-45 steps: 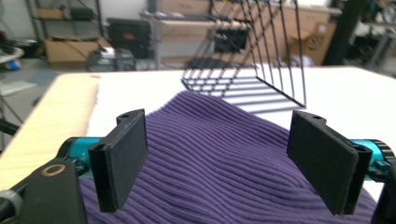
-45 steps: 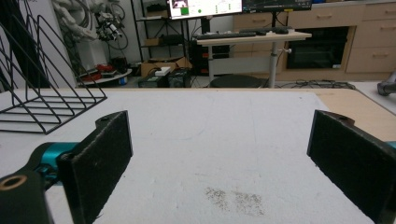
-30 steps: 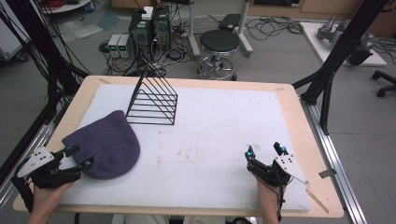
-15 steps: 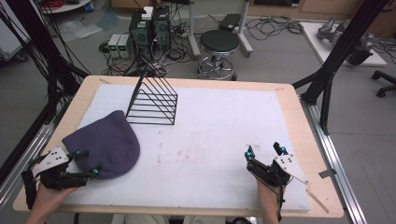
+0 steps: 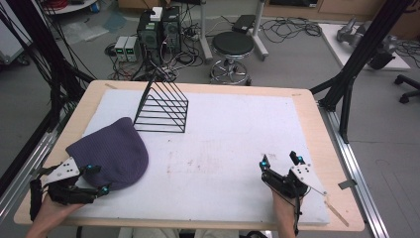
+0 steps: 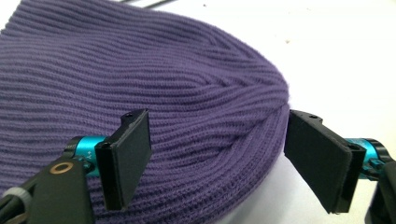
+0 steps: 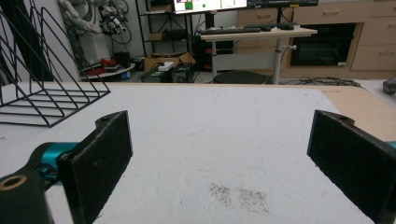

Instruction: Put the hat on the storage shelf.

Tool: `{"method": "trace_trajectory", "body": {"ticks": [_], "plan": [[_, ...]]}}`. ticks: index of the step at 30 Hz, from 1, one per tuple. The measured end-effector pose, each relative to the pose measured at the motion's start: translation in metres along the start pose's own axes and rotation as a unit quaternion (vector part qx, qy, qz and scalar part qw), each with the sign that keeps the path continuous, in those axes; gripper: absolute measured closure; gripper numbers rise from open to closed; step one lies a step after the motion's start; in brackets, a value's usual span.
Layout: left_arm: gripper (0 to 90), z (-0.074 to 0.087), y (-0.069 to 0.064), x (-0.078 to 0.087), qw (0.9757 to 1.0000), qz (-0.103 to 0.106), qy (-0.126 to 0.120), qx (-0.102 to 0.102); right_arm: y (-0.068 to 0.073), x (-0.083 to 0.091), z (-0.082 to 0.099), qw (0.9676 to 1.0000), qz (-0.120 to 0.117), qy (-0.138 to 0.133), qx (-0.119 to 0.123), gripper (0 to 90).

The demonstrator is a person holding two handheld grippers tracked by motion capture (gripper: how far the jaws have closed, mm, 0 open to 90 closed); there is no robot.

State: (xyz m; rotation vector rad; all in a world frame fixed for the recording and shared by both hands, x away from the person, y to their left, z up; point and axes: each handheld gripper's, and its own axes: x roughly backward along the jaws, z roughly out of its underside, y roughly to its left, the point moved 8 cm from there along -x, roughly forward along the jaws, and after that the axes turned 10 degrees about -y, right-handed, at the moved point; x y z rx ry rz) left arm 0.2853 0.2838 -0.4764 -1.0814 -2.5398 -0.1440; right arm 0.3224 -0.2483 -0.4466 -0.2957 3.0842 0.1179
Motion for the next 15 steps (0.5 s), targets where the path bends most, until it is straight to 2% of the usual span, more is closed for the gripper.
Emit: {"method": "trace_trajectory", "body": {"ticks": [4, 10, 12, 15], "plan": [[22.7, 0.002, -0.002, -0.003, 1.0, 0.004, 0.006, -0.003, 0.0, 0.0, 0.0, 1.0, 0.0, 0.0, 0.0, 5.9], [22.5, 0.009, -0.006, -0.008, 0.9993, 0.021, 0.029, -0.008, 0.0, 0.0, 0.0, 1.0, 0.0, 0.001, 0.001, 5.9], [22.3, 0.011, -0.007, -0.01, 0.9991, 0.019, 0.036, -0.01, 0.0, 0.0, 0.0, 1.0, 0.001, 0.001, 0.003, 5.9], [22.1, 0.012, -0.007, -0.012, 0.9985, 0.013, 0.047, -0.025, 0.001, 0.0, 0.0, 0.9999, 0.0, 0.0, 0.014, 5.9]]}}
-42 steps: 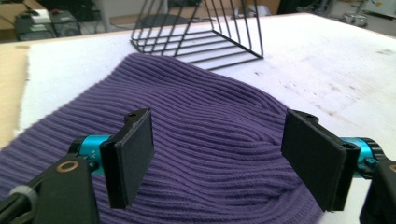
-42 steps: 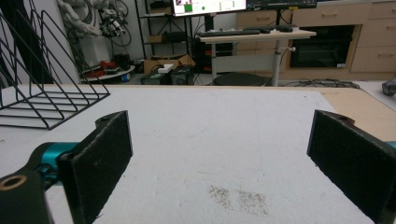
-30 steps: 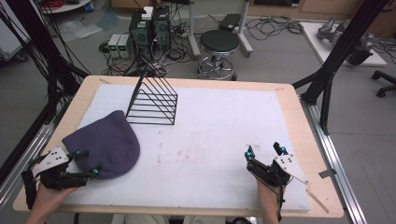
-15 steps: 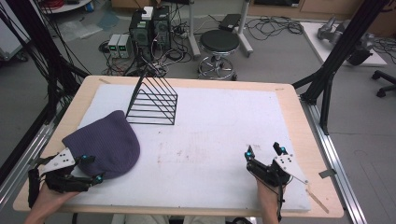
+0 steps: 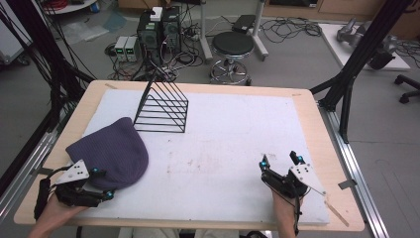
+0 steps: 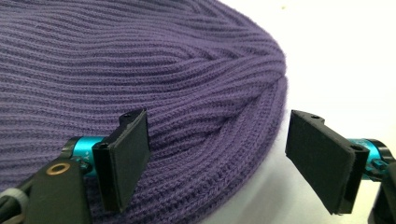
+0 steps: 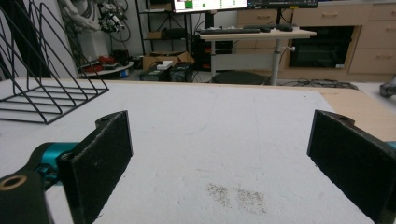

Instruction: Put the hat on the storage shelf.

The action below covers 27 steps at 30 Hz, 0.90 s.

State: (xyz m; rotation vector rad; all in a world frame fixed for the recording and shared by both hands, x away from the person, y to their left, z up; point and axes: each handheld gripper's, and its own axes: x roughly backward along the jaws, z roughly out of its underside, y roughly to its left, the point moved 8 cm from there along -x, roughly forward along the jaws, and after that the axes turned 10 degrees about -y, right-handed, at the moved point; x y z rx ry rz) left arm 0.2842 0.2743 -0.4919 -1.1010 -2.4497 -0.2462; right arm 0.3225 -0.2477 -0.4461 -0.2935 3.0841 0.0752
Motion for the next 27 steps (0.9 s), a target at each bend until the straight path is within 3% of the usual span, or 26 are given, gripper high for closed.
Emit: {"method": "trace_trajectory", "body": {"ticks": [6, 8, 15, 20, 22, 24, 27], "plan": [[24.7, 0.004, 0.0, -0.005, 0.9993, -0.012, 0.021, -0.029, 0.004, -0.001, 0.0, 0.9998, -0.003, 0.002, 0.021, 5.9], [30.3, 0.004, 0.005, -0.005, 0.9988, -0.029, 0.021, -0.033, 0.005, -0.001, -0.001, 0.9997, -0.003, 0.0, 0.026, 5.9], [49.4, 0.003, 0.013, -0.006, 0.9985, -0.045, 0.014, -0.029, 0.003, 0.0, -0.001, 0.9997, 0.002, 0.0, 0.024, 5.9], [67.9, 0.0, 0.022, -0.009, 0.9969, -0.07, 0.015, -0.032, 0.004, 0.0, -0.002, 0.9997, 0.001, -0.001, 0.026, 6.0], [72.6, -0.001, 0.025, -0.01, 0.9972, -0.07, 0.014, -0.018, 0.004, 0.0, -0.002, 0.9997, 0.001, -0.001, 0.026, 5.9], [75.4, -0.003, 0.029, -0.011, 0.9976, -0.068, 0.011, 0.01, 0.004, 0.0, -0.002, 0.9996, 0.001, -0.001, 0.029, 5.9], [77.2, -0.006, 0.033, -0.012, 0.9972, -0.072, 0.005, 0.018, 0.004, 0.0, -0.001, 0.9996, 0.001, 0.0, 0.03, 5.9]]}}
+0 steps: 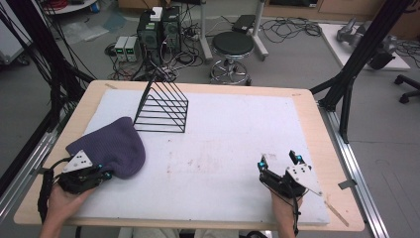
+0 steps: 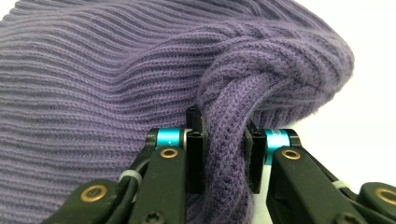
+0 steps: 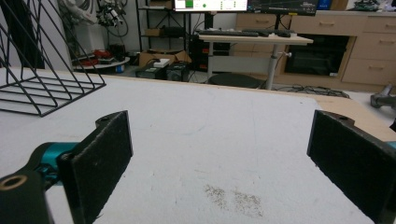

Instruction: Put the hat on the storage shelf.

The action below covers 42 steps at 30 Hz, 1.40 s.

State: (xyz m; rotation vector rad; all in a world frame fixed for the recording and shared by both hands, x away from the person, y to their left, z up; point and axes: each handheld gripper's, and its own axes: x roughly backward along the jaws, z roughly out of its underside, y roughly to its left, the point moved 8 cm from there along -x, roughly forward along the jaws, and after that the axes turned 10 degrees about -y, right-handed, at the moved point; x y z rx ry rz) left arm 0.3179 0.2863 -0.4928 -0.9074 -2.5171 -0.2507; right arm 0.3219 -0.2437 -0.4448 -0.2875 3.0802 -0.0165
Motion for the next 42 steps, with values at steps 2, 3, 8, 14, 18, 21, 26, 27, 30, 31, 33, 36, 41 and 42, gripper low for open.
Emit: {"method": "trace_trajectory", "body": {"ticks": [2, 3, 8, 14, 18, 21, 26, 27, 30, 31, 33, 36, 41, 42], "plan": [[77.6, -0.002, 0.0, -0.001, 1.0, -0.002, -0.006, 0.007, -0.001, 0.0, 0.0, 1.0, 0.001, -0.001, 0.001, 6.0], [77.7, -0.002, 0.0, 0.0, 0.9999, -0.001, -0.009, 0.008, -0.001, 0.0, 0.0, 1.0, 0.001, -0.001, 0.0, 5.9], [77.6, -0.002, -0.001, 0.001, 0.9998, 0.004, -0.015, 0.015, -0.001, 0.0, 0.0, 1.0, 0.003, 0.001, -0.004, 6.0], [77.6, -0.008, -0.003, 0.005, 0.9993, 0.009, -0.027, 0.025, -0.001, 0.0, 0.0, 1.0, 0.001, 0.001, -0.003, 6.0], [77.7, -0.019, -0.005, 0.009, 0.9985, 0.0, -0.05, 0.023, -0.001, 0.0, 0.0, 1.0, 0.001, 0.001, -0.006, 6.0], [77.8, -0.031, -0.001, 0.018, 0.9955, -0.024, -0.088, 0.027, -0.001, -0.001, 0.0, 1.0, 0.0, -0.001, -0.003, 6.0], [77.8, -0.048, 0.009, 0.033, 0.9839, -0.084, -0.153, 0.038, -0.001, -0.002, 0.0, 1.0, -0.004, -0.001, -0.007, 6.0], [77.8, -0.052, 0.012, 0.035, 0.9802, -0.098, -0.166, 0.045, -0.001, -0.001, 0.0, 1.0, -0.004, 0.0, -0.008, 6.0], [77.7, -0.058, 0.016, 0.036, 0.9729, -0.117, -0.19, 0.06, 0.0, -0.002, 0.0, 0.9999, -0.004, -0.003, -0.01, 6.0], [77.7, -0.061, 0.019, 0.037, 0.9686, -0.13, -0.201, 0.066, 0.0, -0.002, 0.0, 0.9999, -0.004, -0.003, -0.01, 6.0], [77.7, -0.07, 0.023, 0.038, 0.9583, -0.163, -0.224, 0.072, 0.001, -0.003, 0.0, 0.9999, -0.006, -0.002, -0.013, 6.0], [77.6, -0.082, 0.026, 0.039, 0.9454, -0.194, -0.251, 0.073, 0.002, -0.003, 0.0, 0.9999, -0.007, -0.004, -0.013, 6.0], [77.6, -0.112, 0.025, 0.04, 0.9356, -0.211, -0.277, 0.059, 0.003, -0.003, -0.001, 0.9999, -0.009, -0.005, -0.012, 5.9], [77.5, -0.118, 0.025, 0.04, 0.9363, -0.207, -0.278, 0.056, 0.003, -0.003, -0.001, 0.9999, -0.009, -0.005, -0.012, 6.0]]}}
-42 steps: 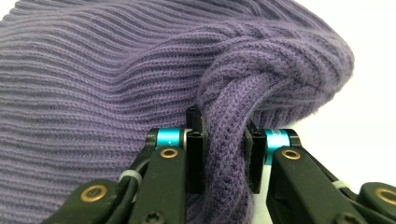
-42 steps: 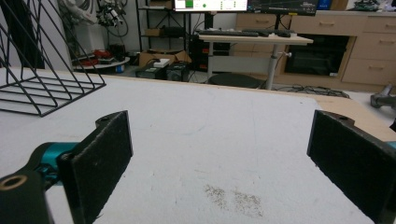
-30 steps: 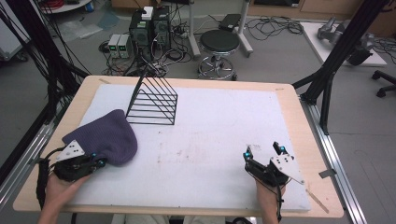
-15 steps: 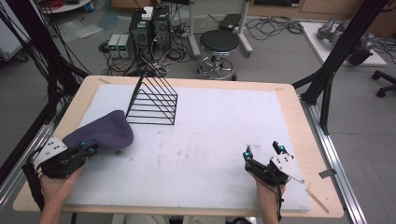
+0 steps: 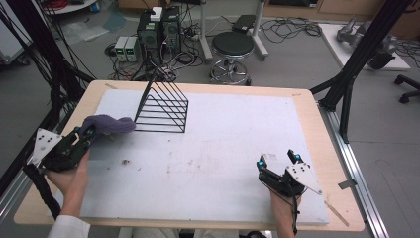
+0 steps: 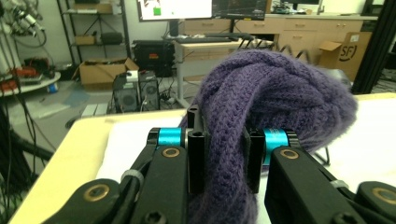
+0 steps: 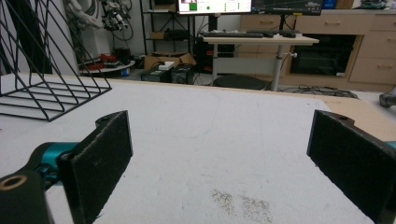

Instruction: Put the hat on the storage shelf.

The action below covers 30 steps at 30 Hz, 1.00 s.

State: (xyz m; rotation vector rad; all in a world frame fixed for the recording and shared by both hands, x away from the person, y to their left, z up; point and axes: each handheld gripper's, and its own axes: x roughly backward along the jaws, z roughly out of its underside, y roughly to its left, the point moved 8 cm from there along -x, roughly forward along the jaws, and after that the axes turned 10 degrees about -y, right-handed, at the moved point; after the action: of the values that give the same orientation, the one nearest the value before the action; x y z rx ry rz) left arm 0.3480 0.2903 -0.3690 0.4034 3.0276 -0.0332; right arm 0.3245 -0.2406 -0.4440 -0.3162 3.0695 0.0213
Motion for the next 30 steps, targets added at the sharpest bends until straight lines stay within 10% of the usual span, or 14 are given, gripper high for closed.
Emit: {"method": "trace_trajectory", "body": {"ticks": [12, 30], "plan": [[77.3, -0.075, -0.02, -0.004, 0.9964, 0.027, -0.08, -0.004, 0.001, 0.001, 0.0, 1.0, 0.001, 0.0, -0.001, 5.9], [76.9, -0.117, -0.078, -0.005, 0.9901, 0.092, -0.104, -0.017, 0.009, -0.001, -0.001, 1.0, -0.007, -0.002, 0.005, 6.0]]}}
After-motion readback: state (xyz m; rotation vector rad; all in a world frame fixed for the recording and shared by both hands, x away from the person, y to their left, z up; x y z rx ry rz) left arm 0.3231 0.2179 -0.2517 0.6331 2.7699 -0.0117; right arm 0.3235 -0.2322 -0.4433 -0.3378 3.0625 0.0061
